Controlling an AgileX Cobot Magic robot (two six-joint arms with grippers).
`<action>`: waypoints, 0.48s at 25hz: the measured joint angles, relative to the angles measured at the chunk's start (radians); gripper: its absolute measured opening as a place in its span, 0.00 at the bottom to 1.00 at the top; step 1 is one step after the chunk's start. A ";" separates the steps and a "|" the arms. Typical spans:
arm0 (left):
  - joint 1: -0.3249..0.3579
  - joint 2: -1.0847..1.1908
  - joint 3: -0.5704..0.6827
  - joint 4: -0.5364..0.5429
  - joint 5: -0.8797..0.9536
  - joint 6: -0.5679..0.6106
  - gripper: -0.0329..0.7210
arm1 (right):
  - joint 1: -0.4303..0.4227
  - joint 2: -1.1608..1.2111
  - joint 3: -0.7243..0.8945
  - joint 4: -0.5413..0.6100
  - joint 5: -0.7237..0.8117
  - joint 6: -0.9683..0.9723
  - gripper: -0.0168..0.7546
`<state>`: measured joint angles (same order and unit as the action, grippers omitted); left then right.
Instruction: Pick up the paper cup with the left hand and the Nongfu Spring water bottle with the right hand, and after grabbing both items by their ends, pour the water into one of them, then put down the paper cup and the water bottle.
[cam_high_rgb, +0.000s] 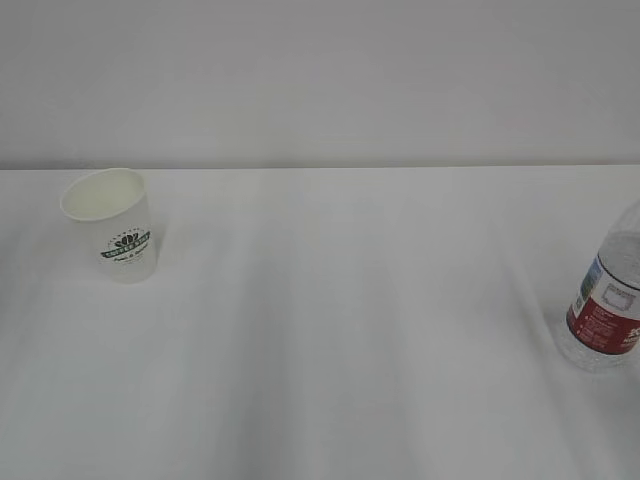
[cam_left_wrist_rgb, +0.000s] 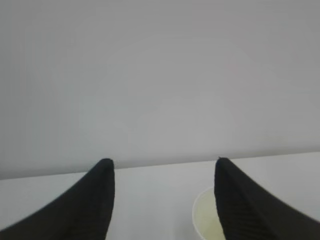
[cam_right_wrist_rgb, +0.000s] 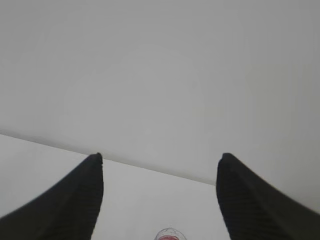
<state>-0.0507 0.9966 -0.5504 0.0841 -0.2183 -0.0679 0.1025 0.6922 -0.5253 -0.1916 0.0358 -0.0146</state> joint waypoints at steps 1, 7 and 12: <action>0.000 0.002 0.000 0.000 -0.019 0.000 0.65 | 0.000 0.002 0.006 0.000 -0.003 0.000 0.72; 0.000 0.066 0.000 0.000 -0.128 0.000 0.65 | 0.000 0.057 0.041 -0.001 -0.074 0.000 0.71; 0.000 0.146 0.000 0.037 -0.148 0.000 0.65 | 0.000 0.120 0.041 -0.002 -0.179 0.000 0.71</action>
<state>-0.0507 1.1431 -0.5504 0.1211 -0.3667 -0.0679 0.1025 0.8124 -0.4839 -0.1939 -0.1429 -0.0146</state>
